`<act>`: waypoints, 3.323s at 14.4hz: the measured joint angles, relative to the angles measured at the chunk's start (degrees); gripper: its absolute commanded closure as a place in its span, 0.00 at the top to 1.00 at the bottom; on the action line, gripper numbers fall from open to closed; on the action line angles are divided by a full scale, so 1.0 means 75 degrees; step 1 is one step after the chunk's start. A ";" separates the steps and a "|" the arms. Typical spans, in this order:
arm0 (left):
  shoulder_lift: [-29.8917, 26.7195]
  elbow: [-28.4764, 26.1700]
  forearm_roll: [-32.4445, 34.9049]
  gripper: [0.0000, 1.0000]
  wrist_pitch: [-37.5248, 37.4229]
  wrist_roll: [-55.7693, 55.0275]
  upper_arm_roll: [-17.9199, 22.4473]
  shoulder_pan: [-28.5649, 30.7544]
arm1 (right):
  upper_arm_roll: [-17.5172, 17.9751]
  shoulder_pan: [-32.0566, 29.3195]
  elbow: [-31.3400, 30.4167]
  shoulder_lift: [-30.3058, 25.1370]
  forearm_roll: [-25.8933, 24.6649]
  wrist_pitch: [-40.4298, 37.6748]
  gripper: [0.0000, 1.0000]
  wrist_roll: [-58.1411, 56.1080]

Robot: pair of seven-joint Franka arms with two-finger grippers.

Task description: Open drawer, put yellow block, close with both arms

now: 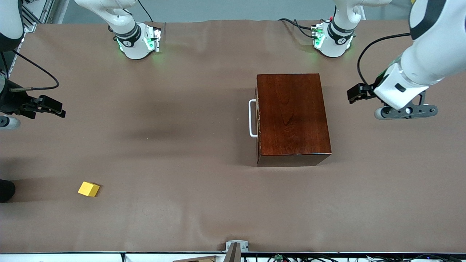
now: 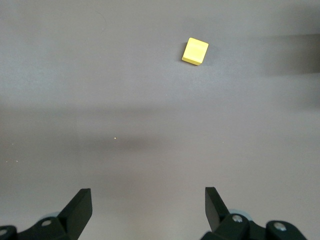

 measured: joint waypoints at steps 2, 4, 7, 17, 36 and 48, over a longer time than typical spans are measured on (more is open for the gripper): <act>0.0084 0.0000 -0.0001 1.00 0.0176 -0.0518 -0.0003 -0.0365 | -0.0007 0.0000 0.0009 -0.0014 0.0000 0.0024 1.00 0.0000; 0.0238 0.0050 -0.0001 1.00 0.0330 -0.1074 -0.0006 -0.0767 | -0.0013 0.0000 0.0018 -0.0047 0.0000 0.0064 1.00 0.0000; 0.0624 0.0406 -0.0001 1.00 0.0392 -0.1829 -0.0006 -0.1293 | -0.0007 0.0000 0.0019 -0.0108 0.0000 0.0079 1.00 0.0000; 0.1571 0.0855 -0.0001 1.00 0.1216 -0.3634 0.0001 -0.2579 | -0.0073 -0.0004 -0.0003 -0.0115 -0.0008 0.0100 1.00 0.0000; 0.2385 0.0975 0.0510 1.00 0.2377 -0.4787 0.0058 -0.3725 | -0.0026 0.0009 0.0100 -0.0151 -0.0096 0.0070 1.00 -0.0132; 0.2982 0.1224 0.0553 1.00 0.3186 -0.4980 0.0197 -0.4233 | -0.0037 0.0009 0.0101 -0.0153 -0.0100 0.0065 1.00 -0.0137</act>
